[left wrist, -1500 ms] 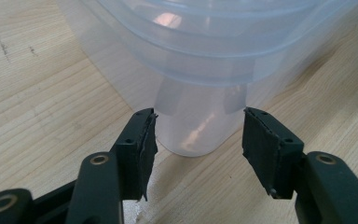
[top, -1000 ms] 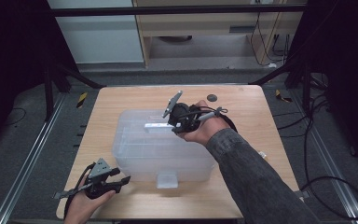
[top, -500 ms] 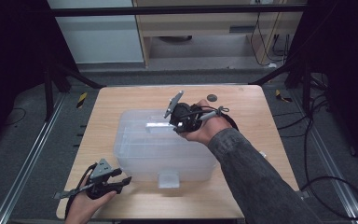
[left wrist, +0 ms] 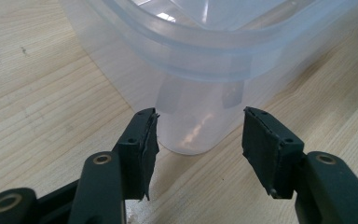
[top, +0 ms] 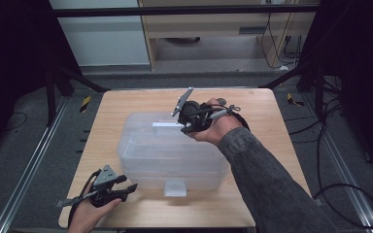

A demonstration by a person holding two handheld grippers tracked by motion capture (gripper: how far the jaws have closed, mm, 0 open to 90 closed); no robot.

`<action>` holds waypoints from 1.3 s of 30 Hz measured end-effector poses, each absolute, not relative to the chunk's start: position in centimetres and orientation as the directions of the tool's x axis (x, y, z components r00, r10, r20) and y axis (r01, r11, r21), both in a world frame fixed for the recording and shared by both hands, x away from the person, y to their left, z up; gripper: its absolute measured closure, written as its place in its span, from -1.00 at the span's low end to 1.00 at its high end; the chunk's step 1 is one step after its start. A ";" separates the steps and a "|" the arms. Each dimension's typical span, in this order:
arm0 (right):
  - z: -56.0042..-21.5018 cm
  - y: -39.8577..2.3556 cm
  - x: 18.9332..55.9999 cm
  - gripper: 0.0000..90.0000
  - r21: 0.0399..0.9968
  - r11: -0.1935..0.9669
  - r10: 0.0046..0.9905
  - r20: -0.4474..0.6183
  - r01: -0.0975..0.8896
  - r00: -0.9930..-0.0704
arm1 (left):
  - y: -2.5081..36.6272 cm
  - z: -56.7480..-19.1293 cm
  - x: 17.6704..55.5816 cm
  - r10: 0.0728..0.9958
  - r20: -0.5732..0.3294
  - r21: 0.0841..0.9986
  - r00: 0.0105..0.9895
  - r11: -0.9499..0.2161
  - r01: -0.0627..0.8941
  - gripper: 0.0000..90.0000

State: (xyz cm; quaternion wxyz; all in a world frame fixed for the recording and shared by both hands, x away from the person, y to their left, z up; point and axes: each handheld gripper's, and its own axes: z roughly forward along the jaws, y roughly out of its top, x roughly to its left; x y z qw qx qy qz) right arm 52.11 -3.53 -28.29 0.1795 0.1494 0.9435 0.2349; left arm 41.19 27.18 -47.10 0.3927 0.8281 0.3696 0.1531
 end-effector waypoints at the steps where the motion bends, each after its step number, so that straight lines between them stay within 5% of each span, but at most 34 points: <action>1: -28.2 -3.6 52.2 0.57 0.499 0.844 0.365 -0.270 0.195 -0.891 | 27.2 -47.1 41.2 0.732 -0.039 0.764 0.680 -0.418 0.493 -0.01; 39: -26.6 -3.9 54.4 0.54 0.467 0.856 0.373 -0.255 0.224 -0.892 | 26.8 -47.1 41.0 0.714 -0.060 0.760 0.698 -0.421 0.495 0.00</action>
